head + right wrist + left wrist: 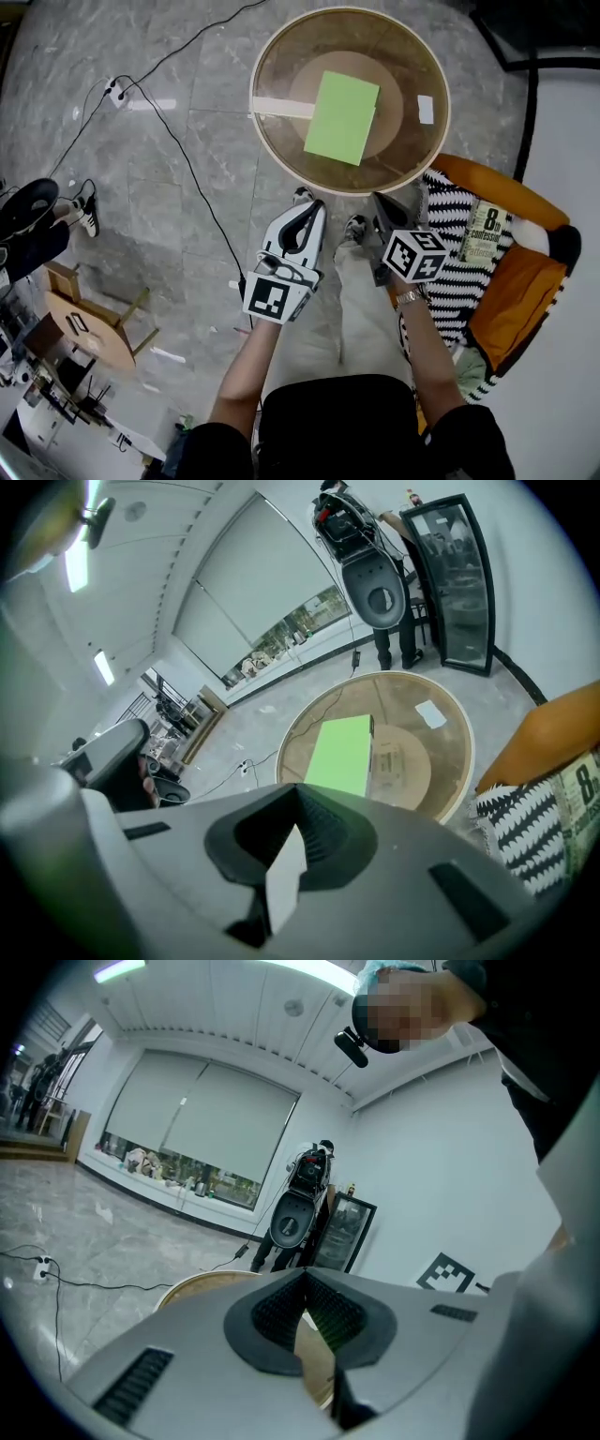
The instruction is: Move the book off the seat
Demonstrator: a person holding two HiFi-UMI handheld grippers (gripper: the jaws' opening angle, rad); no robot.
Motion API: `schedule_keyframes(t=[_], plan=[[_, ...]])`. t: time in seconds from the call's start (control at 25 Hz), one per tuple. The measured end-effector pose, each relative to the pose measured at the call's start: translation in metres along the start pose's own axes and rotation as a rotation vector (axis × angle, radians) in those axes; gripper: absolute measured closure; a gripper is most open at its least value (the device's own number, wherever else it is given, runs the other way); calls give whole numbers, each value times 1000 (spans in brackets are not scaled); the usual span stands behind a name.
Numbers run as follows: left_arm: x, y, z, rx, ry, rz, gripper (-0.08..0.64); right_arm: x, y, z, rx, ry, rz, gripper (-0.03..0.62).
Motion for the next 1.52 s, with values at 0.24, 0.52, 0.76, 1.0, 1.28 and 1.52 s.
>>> schedule_keyframes(t=[0.24,0.52,0.76,1.0,1.28,1.52], plan=[[18,39,-30,-47,-6,-25,549,48,23,25,73,56,-30,578],[34,69,-80,-70,-17,-57,549,109,41,50,140,146,-77,578],[58,86,-128,-55,-21,-81,549,159,47,68,141,199,-123,578],[82,116,-155,-88,4,-111,549,201,66,87,207,263,-182,578],[117,153,-177,-117,76,-189,549,250,80,113,313,314,-247,578],[134,167,-195,-114,81,-207,549,283,80,134,368,377,-301,578]])
Point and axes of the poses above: the fingertips, and each gripper's own axes: x backward along the fingers, z to its left, y out of its top, the point moved 9 cm from there along x, backward along the fingers, and after that the axes turned 6 degrees about -y, right-handed, at the moved point
